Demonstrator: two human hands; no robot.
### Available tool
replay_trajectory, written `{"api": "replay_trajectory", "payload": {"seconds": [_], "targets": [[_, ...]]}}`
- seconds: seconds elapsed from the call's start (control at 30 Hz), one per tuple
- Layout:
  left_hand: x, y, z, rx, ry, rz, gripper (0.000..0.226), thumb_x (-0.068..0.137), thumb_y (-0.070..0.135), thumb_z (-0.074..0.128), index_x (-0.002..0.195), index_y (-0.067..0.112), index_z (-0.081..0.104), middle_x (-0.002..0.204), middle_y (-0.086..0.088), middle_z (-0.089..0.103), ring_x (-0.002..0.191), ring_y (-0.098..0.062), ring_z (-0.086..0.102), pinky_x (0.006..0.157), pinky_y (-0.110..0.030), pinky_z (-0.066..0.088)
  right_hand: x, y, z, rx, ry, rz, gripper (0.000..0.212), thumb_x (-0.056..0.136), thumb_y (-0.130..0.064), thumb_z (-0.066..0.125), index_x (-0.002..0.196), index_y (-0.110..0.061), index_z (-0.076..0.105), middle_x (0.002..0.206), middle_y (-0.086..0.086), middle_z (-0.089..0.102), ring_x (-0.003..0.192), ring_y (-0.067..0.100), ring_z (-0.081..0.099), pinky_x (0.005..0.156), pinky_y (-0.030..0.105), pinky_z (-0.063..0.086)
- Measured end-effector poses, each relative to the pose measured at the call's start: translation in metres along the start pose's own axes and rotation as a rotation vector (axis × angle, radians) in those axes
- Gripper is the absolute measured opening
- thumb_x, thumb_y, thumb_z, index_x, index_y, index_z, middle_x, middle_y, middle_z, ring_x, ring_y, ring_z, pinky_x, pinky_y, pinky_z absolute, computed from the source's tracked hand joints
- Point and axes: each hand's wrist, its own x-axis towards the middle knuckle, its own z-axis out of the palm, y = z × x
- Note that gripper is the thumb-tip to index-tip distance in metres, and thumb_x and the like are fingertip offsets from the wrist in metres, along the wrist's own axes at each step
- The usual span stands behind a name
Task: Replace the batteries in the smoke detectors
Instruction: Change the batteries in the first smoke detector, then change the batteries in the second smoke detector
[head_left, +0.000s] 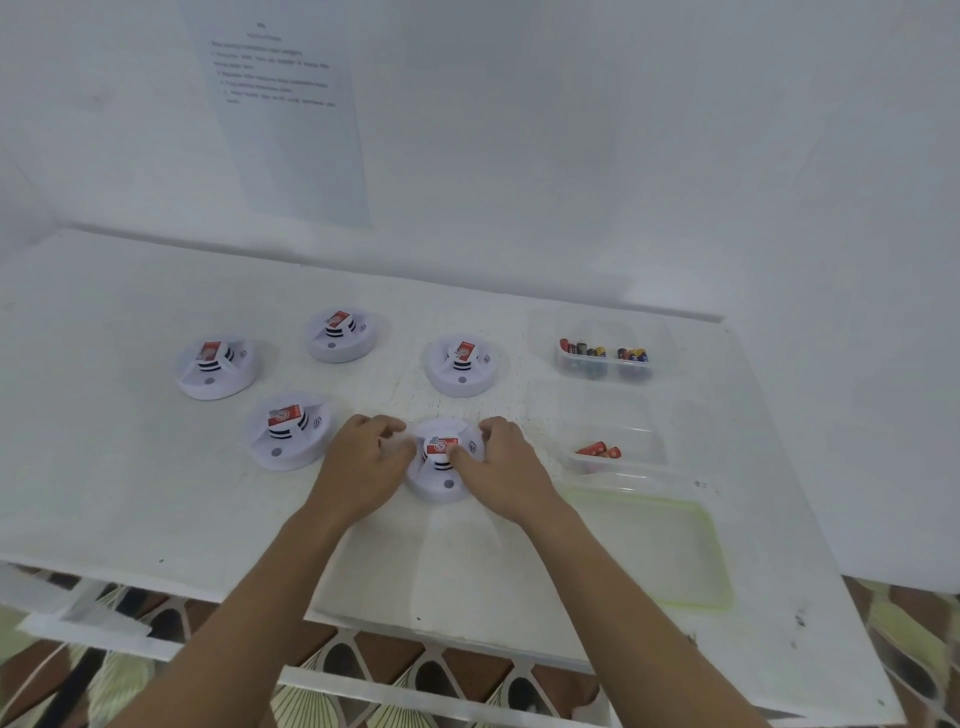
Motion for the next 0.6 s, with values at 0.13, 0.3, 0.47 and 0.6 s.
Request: {"api": "replay_trajectory", "payload": {"seconds": [0.13,0.3,0.47,0.6], "targets": [[0.031,-0.003,0.001,0.083,0.048,0.132,0.037,0.099,0.020,0.053,0.136,0.014,0.053,0.141,-0.006,0.049,0.133,-0.025,0.040,0.108,-0.036,0.031,0.013,-0.005,-0.011,0.068,0.077,-0.051,0.056,0.097,-0.042,0.054,0.144,-0.014,0.040,0.145,0.003,0.045,0.132,0.023,0.045,0.108,0.043,0.040],[0.076,-0.012,0.010,0.348,-0.028,0.180,0.053,0.101,0.034,0.042,0.147,0.009,0.039,0.156,-0.016,0.032,0.146,-0.036,0.022,0.118,-0.050,0.021,0.046,-0.021,-0.022,0.111,0.119,-0.107,0.052,0.097,-0.030,0.055,0.145,-0.016,0.042,0.148,0.004,0.045,0.138,0.023,0.039,0.113,0.043,0.036],[0.087,-0.017,0.021,0.514,-0.029,0.151,0.077,0.089,0.054,0.018,0.143,0.005,0.045,0.150,-0.021,0.041,0.140,-0.043,0.034,0.115,-0.055,0.026,0.079,-0.033,-0.021,-0.005,0.157,-0.144,0.050,0.094,-0.028,0.057,0.142,-0.019,0.045,0.147,0.003,0.045,0.135,0.027,0.036,0.109,0.042,0.032],[0.091,-0.023,0.022,0.480,-0.036,0.150,0.075,0.088,0.054,0.022,0.139,0.006,0.049,0.146,-0.020,0.045,0.137,-0.042,0.038,0.113,-0.055,0.030,0.104,-0.039,-0.017,-0.074,0.178,-0.155,0.057,0.092,-0.028,0.057,0.147,-0.021,0.042,0.153,-0.001,0.040,0.145,0.026,0.024,0.113,0.044,0.024]]}}
